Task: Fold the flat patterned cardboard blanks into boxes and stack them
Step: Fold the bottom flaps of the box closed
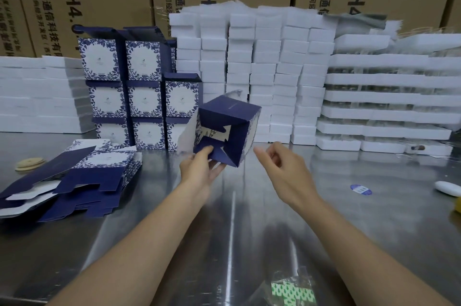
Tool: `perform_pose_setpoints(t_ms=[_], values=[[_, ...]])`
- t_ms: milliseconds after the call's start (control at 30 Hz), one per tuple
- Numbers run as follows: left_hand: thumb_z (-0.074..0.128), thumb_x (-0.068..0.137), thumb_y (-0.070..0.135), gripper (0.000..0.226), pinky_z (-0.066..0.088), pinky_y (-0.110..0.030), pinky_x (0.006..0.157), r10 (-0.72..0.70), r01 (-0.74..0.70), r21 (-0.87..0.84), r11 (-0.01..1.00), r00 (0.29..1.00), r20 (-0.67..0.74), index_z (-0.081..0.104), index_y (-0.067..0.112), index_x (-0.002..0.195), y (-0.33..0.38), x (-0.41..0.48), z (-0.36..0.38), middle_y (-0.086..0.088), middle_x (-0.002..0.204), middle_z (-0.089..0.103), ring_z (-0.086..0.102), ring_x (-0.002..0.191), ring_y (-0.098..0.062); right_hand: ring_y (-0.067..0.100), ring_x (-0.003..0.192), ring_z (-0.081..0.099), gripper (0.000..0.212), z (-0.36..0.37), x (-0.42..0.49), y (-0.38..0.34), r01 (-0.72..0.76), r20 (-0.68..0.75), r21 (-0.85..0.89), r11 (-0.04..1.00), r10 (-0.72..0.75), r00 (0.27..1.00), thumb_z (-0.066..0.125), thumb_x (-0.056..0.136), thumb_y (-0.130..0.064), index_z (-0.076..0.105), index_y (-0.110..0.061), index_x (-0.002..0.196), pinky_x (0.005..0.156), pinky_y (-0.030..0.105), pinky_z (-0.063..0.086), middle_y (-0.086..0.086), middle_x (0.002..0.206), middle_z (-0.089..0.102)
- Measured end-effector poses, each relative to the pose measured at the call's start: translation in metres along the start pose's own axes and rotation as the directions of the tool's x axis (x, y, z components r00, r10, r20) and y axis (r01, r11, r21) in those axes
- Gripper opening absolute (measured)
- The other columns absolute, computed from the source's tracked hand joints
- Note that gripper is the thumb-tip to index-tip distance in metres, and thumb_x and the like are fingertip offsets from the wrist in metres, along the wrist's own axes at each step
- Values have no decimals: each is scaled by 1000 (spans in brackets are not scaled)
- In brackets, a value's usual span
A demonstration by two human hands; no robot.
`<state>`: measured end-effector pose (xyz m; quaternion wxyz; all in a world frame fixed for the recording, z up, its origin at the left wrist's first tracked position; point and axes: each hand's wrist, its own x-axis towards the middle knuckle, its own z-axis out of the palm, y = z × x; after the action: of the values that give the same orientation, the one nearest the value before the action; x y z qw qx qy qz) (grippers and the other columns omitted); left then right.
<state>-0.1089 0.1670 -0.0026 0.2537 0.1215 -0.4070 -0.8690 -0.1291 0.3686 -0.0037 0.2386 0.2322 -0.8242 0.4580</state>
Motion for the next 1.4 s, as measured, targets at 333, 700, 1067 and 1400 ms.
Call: perform_pose_setpoints(t_ms=[333, 700, 1067, 1400], values=[[67, 100, 3, 18, 66, -32, 73, -197, 223, -109, 969, 958, 209, 65, -2, 117, -2, -16, 12, -16, 97, 80, 81, 87, -23, 12, 54, 62, 37, 8, -3, -11, -257, 225, 286, 923, 196, 954, 64, 103, -40, 73, -7, 88, 52, 21, 41, -5, 59, 62], [69, 102, 24, 20, 63, -30, 75, -175, 126, 162, 979, 925, 338, 75, 6, 107, -11, -29, 17, -7, 111, 80, 77, 108, -20, 14, 49, 51, 26, 4, 0, -22, -453, 281, 599, 660, 356, 891, 63, 102, -20, 72, -7, 82, 55, 26, 39, 0, 57, 54], [67, 99, 42, 28, 45, -27, 66, -159, -71, 478, 875, 891, 424, 72, 19, 85, -13, -42, 22, 4, 72, 59, 64, 71, -11, 15, 52, 50, 25, 6, -1, -26, -460, 307, 646, 609, 344, 887, 65, 99, -26, 75, -11, 81, 52, 22, 45, 1, 59, 53], [67, 98, 34, 34, 42, -31, 68, -133, -56, 443, 895, 914, 383, 67, 24, 65, -12, -41, 22, 1, 67, 58, 61, 66, -12, 16, 55, 51, 27, 7, -4, -29, -468, 340, 614, 636, 322, 884, 65, 95, -34, 69, -17, 76, 57, 28, 41, 2, 63, 54]])
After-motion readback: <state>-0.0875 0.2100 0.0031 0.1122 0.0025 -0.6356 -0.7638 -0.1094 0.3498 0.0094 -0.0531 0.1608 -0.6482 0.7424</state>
